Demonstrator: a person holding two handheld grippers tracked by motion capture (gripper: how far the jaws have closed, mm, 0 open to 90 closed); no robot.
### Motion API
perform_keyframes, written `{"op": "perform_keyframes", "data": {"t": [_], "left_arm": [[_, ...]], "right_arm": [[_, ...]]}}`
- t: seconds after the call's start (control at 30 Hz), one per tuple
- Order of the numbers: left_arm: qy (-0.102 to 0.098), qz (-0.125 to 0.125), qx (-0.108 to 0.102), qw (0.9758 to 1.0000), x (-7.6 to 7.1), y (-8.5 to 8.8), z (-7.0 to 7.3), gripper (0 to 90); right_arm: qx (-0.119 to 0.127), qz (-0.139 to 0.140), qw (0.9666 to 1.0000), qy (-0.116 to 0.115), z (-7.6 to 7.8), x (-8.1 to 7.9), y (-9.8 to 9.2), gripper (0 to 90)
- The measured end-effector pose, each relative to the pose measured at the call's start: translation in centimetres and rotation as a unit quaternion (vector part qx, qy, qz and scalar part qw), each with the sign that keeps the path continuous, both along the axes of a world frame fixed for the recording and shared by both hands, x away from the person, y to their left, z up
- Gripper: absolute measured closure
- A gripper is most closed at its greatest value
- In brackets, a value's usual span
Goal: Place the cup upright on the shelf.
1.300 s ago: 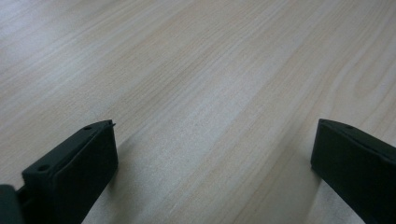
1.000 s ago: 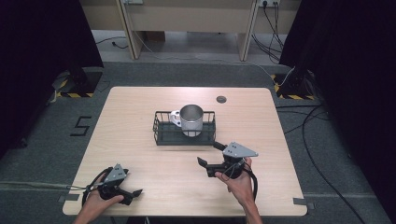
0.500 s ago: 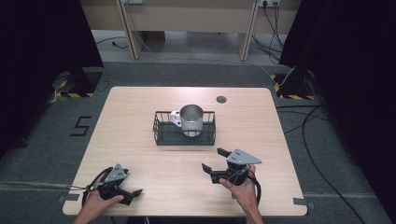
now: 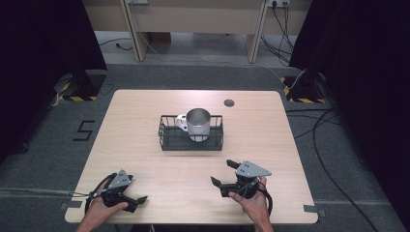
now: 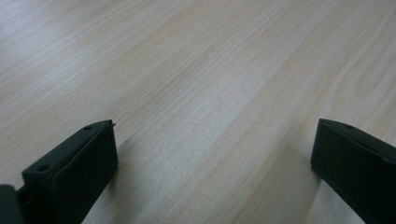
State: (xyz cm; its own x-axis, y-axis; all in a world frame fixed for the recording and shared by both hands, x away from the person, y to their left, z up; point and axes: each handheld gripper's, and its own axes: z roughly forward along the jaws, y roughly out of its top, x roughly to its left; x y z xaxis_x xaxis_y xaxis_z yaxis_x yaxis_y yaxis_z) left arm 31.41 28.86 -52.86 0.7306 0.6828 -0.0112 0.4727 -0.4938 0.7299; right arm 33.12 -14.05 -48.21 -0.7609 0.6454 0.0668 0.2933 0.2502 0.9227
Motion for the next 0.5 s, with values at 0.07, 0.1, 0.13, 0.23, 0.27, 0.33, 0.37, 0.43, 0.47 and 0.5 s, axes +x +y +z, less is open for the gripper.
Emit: {"op": "perform_keyframes", "data": {"t": [0.07, 0.1, 0.13, 0.23, 0.27, 0.33, 0.37, 0.43, 0.47, 0.5], "left_arm": [[0.0, 0.0, 0.0, 1.0, 0.0, 0.0, 0.0, 0.0], [0.0, 0.0, 0.0, 1.0, 0.0, 0.0, 0.0, 0.0], [0.0, 0.0, 0.0, 1.0, 0.0, 0.0, 0.0, 0.0], [0.0, 0.0, 0.0, 1.0, 0.0, 0.0, 0.0, 0.0], [0.0, 0.0, 0.0, 1.0, 0.0, 0.0, 0.0, 0.0], [0.0, 0.0, 0.0, 1.0, 0.0, 0.0, 0.0, 0.0], [0.0, 0.0, 0.0, 1.0, 0.0, 0.0, 0.0, 0.0], [0.0, 0.0, 0.0, 1.0, 0.0, 0.0, 0.0, 0.0], [0.0, 0.0, 0.0, 1.0, 0.0, 0.0, 0.0, 0.0], [0.0, 0.0, 0.0, 1.0, 0.0, 0.0, 0.0, 0.0]], "right_arm": [[-0.003, -0.003, 1.0, 0.003, -0.3, -0.1, -0.3, 15.3], [-0.003, -0.004, 1.0, 0.004, -0.4, -0.2, -0.4, 15.3], [-0.005, -0.008, 0.9999, 0.005, -0.5, -0.2, -0.6, 15.3], [-0.005, -0.012, 0.9999, 0.008, -0.7, -0.4, -1.1, 15.3], [-0.006, -0.015, 0.9998, 0.009, -0.8, -0.5, -1.3, 15.2], [-0.007, -0.017, 0.9998, 0.013, -1.0, -0.6, -1.5, 15.3], [-0.007, -0.018, 0.9997, 0.014, -1.1, -0.7, -1.6, 15.2], [-0.008, -0.018, 0.9996, 0.018, -1.3, -0.8, -1.8, 15.3], [-0.011, -0.019, 0.9996, 0.02, -1.5, -0.9, -1.9, 15.3], [-0.011, -0.019, 0.9995, 0.021, -1.6, -0.9, -1.9, 15.3]]}}
